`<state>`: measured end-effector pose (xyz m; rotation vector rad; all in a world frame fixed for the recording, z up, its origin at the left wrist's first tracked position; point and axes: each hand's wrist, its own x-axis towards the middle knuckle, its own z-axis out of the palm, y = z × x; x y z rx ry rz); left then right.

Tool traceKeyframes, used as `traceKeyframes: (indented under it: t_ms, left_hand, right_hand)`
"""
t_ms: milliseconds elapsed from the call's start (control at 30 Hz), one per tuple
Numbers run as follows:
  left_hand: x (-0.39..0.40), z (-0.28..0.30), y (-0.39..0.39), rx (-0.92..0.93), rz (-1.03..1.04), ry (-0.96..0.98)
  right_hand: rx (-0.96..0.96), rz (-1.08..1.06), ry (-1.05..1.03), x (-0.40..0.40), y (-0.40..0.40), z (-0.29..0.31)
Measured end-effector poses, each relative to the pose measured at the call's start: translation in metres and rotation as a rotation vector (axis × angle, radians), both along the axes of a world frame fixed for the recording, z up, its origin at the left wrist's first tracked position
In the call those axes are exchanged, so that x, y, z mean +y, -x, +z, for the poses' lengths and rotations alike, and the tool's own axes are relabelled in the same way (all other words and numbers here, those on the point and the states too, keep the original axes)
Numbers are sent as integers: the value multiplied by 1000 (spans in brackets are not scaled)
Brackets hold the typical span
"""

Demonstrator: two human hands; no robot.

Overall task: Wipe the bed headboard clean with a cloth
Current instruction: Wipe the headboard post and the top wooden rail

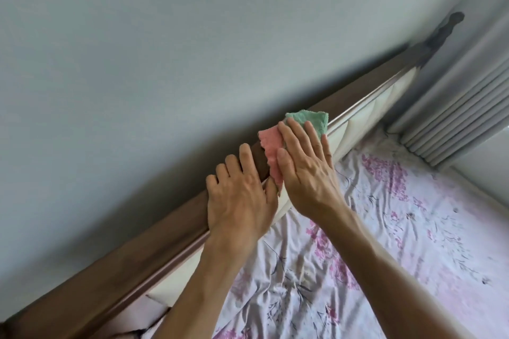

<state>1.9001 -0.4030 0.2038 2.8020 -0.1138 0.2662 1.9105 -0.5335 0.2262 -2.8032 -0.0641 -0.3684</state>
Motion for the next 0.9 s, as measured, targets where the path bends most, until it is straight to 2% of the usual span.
traceKeyframes:
  t_ms: [133, 267, 333, 433, 533, 600, 667, 767, 833, 900]
  left_hand:
    - [3, -2, 2, -4, -5, 30]
    - [6, 0, -1, 21, -9, 73]
    - [1, 3, 2, 13, 50, 21]
    - [-3, 5, 0, 32, 80, -82]
    - [-5, 4, 2, 41, 94, -38]
    - [-7, 5, 3, 50, 108, 13]
    - [-6, 6, 4, 83, 106, 89]
    - [-3, 11, 3, 110, 95, 170]
    - [-3, 14, 2, 113, 83, 191]
    - [-4, 16, 3, 106, 72, 212]
  right_hand:
    - [132, -61, -37, -28, -30, 6]
    - [26, -187, -37, -30, -40, 5]
    - [-38, -109, -12, -15, -27, 1]
    - [-159, 144, 60, -6, -13, -4]
    - [-185, 296, 70, -31, -21, -3]
    - [-203, 290, 73, -60, -37, -3]
    - [-169, 197, 45, -83, -52, -2]
    - [-191, 48, -12, -68, -46, -5]
    - [-234, 118, -52, -38, -27, -11]
    - [-273, 284, -29, -29, -11, -19]
